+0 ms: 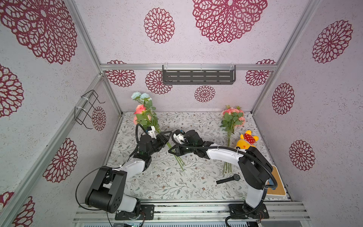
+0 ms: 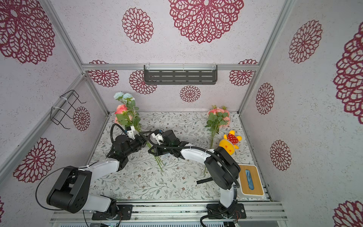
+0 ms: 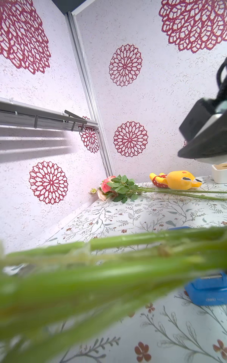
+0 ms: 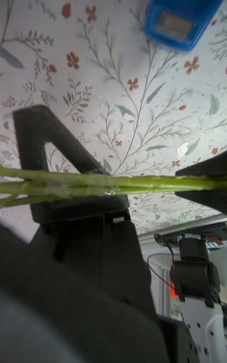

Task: Wrap bouquets with tape
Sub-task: Wrap the tape around the bouquet.

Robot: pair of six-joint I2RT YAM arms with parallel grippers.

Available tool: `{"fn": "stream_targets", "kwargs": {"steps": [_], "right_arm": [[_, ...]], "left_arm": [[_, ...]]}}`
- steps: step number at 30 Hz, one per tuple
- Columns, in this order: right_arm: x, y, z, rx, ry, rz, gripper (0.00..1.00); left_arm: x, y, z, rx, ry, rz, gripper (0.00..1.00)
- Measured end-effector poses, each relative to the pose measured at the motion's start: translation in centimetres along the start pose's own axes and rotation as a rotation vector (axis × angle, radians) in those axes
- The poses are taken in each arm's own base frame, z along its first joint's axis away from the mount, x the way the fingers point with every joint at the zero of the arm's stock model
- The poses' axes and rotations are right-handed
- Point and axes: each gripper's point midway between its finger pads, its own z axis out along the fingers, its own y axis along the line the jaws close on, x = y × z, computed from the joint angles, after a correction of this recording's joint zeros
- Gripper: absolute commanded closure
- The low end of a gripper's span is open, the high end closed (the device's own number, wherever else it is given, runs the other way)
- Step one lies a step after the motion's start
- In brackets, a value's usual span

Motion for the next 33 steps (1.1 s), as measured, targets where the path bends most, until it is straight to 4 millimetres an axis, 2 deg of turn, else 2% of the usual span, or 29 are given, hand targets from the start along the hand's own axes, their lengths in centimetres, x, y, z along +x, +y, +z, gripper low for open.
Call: {"fn": "stream_targets", "kwargs": {"steps": [2,10,15,20,21,23,24,25,26,30,33], "right_arm": [[0.5,-0.3,-0.2,0.061,0.005,-0.025,1.00],[0.5,-0.7,-0.5,0.254,0.021,-0.146,1.00],[0.2,-0.7,-0.6,0.379,0.014,-0.212,1.00],[0.3,-1.3,0.4,0.507,0.038,-0.301,1.00],[0.5,-1.6,0.5,0.525,0.044,-0.310,1.00],[0.9,-2.0,0.7,0.546,0.058,-0.318,1.00],[1.1,-2.3,0.8,0.556,0.066,-0.317,1.00],[1.3,-2.4,0.8,0.558,0.072,-0.317,1.00],[1.3,-2.4,0.8,0.556,0.074,-0.319,0.94],[1.5,-2.4,0.7,0.545,0.068,-0.327,0.43],[1.7,-2.6,0.0,0.531,0.061,-0.319,0.28]], "left_arm": [[0.1,0.4,0.0,-0.018,0.004,-0.005,0.44],[0.1,1.8,0.2,-0.127,0.023,-0.018,0.68],[0.6,2.5,0.5,-0.163,0.045,-0.029,0.73],[1.5,4.1,1.0,-0.208,0.075,-0.057,0.76],[1.8,4.6,1.0,-0.222,0.081,-0.066,0.80],[2.2,5.3,1.1,-0.243,0.093,-0.094,0.96],[2.4,5.6,1.1,-0.251,0.100,-0.096,1.00],[2.5,5.8,1.1,-0.259,0.105,-0.110,1.00],[2.5,5.8,1.1,-0.260,0.105,-0.113,1.00],[2.5,6.4,0.7,-0.293,0.110,-0.110,1.00],[2.6,7.6,0.1,-0.367,0.139,-0.097,1.00]]}}
